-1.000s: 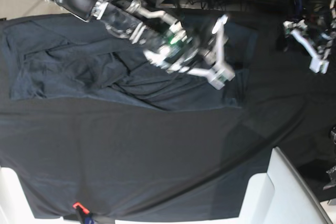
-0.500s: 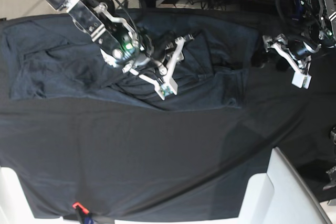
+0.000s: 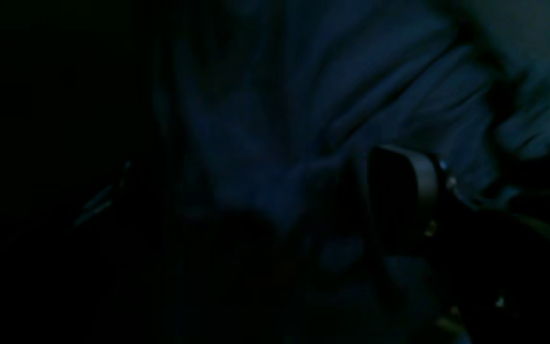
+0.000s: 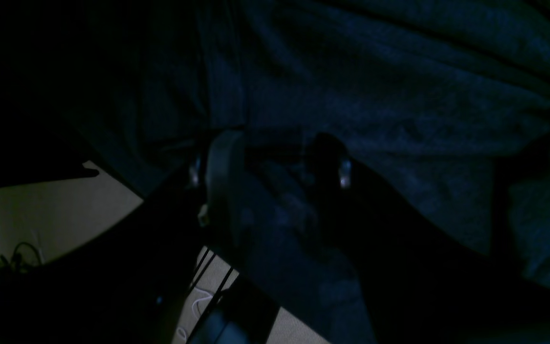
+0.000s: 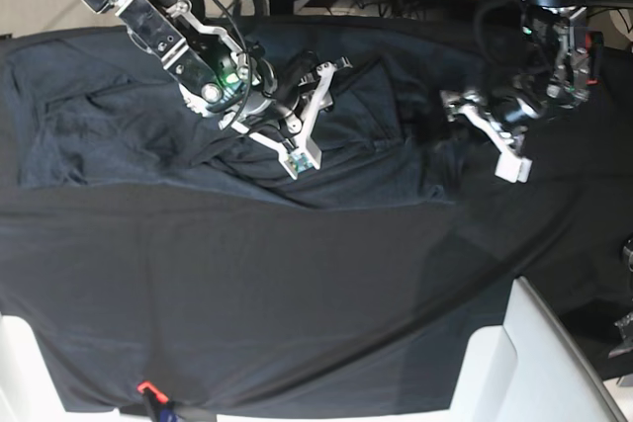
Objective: Fold the T-shirt properly
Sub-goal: 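Grasp the shirt with both grippers and fold it toward the collar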
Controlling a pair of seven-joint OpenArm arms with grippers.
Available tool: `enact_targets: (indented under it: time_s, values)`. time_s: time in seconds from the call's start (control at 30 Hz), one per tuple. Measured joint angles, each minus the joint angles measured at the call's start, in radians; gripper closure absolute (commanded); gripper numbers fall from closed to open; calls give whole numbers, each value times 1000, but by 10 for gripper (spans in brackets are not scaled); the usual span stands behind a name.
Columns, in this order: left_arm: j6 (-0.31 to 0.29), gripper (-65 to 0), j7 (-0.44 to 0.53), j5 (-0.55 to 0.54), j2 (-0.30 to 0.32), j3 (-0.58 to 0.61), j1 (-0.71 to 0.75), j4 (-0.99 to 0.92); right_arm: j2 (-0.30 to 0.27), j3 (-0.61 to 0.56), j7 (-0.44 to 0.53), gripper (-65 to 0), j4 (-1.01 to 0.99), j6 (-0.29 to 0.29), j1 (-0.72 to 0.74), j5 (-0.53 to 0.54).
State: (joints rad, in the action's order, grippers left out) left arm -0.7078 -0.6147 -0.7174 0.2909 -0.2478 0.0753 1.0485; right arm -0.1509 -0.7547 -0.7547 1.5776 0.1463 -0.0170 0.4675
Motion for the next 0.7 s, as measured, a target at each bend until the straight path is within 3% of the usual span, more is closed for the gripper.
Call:
enact_targets:
  time_s: [0.1, 0.27, 0.3, 0.4, 0.5, 0.53, 0.7]
  values:
    - [0, -579, 65, -18, 13, 71, -6, -29, 1, 0, -1, -162, 0, 0, -1, 0]
    - [-7, -571, 89, -21, -10, 107, -6, -32, 0, -1, 0, -152, 0, 0, 0, 0]
    - [-8, -545, 88, -22, -16, 109, -6, -32, 0, -1, -1, -150, 0, 0, -1, 0]
    - [-5, -360, 70, -12, -10, 112, -6, -35, 0, 0, 0, -149, 0, 0, -3, -1]
    - [1, -61, 37, 9, -2, 113, -3, -44, 1, 4, 3, -149, 0, 0, -16, 0]
    - [3, 0, 31, 10, -2, 113, -2, -47, 2, 4, 3, -147, 0, 0, -18, 0]
    - [0, 0, -5, 21, -20, -5, 4, -49, 6, 49, 6, -147, 0, 0, -26, 3]
